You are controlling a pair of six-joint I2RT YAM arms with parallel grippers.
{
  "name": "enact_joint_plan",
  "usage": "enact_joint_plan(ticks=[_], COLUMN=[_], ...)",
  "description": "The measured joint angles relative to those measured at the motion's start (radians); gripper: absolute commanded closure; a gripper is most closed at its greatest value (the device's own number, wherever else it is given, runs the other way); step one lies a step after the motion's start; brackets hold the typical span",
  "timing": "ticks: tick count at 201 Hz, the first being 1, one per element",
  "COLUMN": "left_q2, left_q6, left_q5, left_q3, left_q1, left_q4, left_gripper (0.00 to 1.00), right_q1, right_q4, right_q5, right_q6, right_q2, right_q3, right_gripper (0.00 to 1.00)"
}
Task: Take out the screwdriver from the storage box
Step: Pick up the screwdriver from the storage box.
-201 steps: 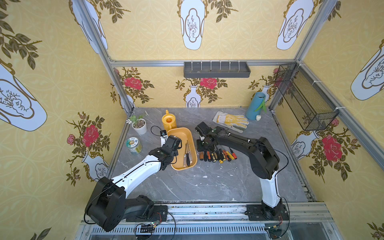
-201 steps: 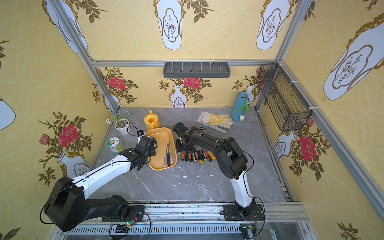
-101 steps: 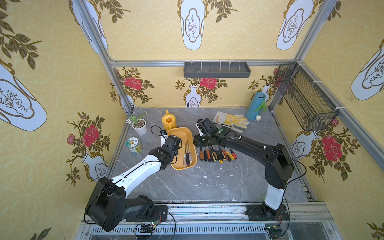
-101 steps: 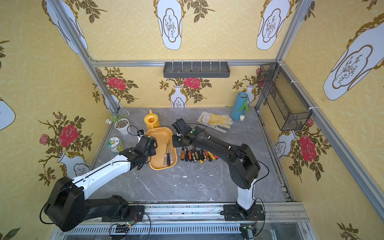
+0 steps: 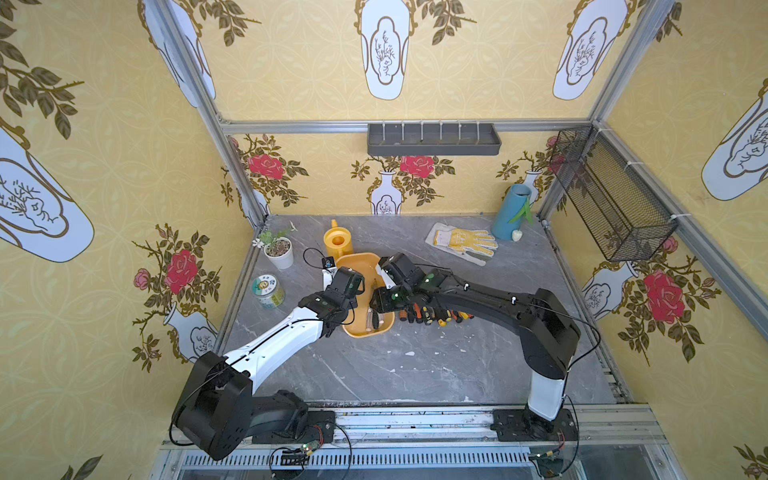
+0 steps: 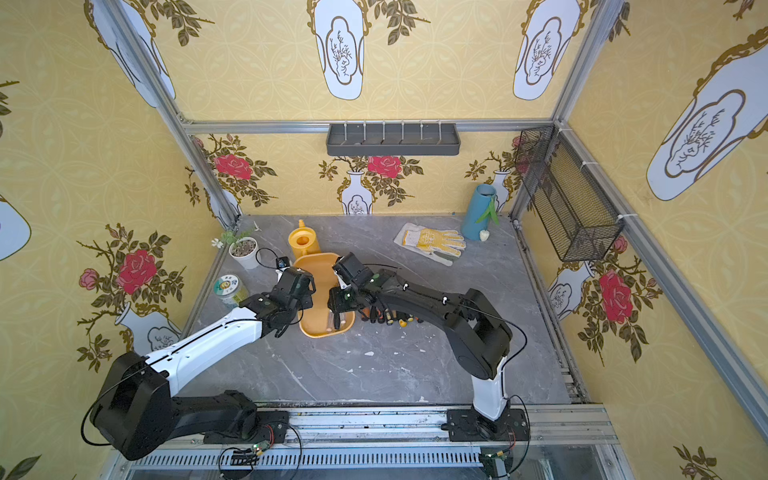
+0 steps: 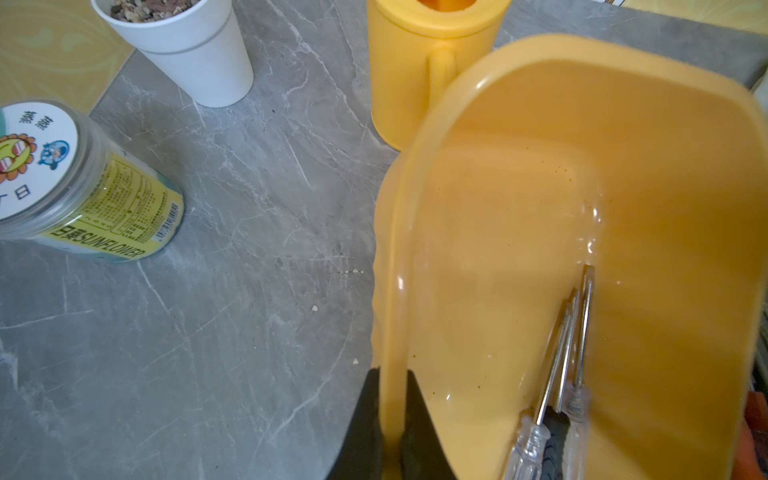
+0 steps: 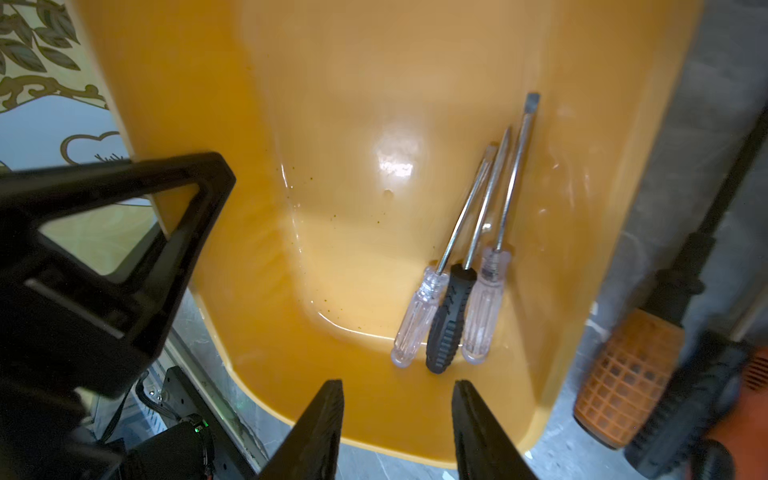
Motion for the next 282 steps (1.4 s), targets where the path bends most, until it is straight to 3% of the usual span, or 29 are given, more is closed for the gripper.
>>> enact_joint_plan(ticks=[52,211,282], left_q2=[-0.01,0.002,0.037], left_q6=[0.003,0.002,0.002], left_q5=[0.0,0.001,0.004], left_q3=[0.0,0.0,-0.005], left_q1=[0.0,0.0,0.001], left_q4=[-0.004,-0.006,0.014], left_gripper=[1.0,1.0,1.0], right_q1=[0.017,0.023,0.022], right_q4=[0.025,0.029,-0.01], right_q5=[-0.017,-0.069,-0.019], right_q6=[0.026,0.009,0.025], right_q2=[0.023,0.19,0.195], right_q3=[-0.027,0.103,0.103], right_gripper=[0.53,0.54,0.55])
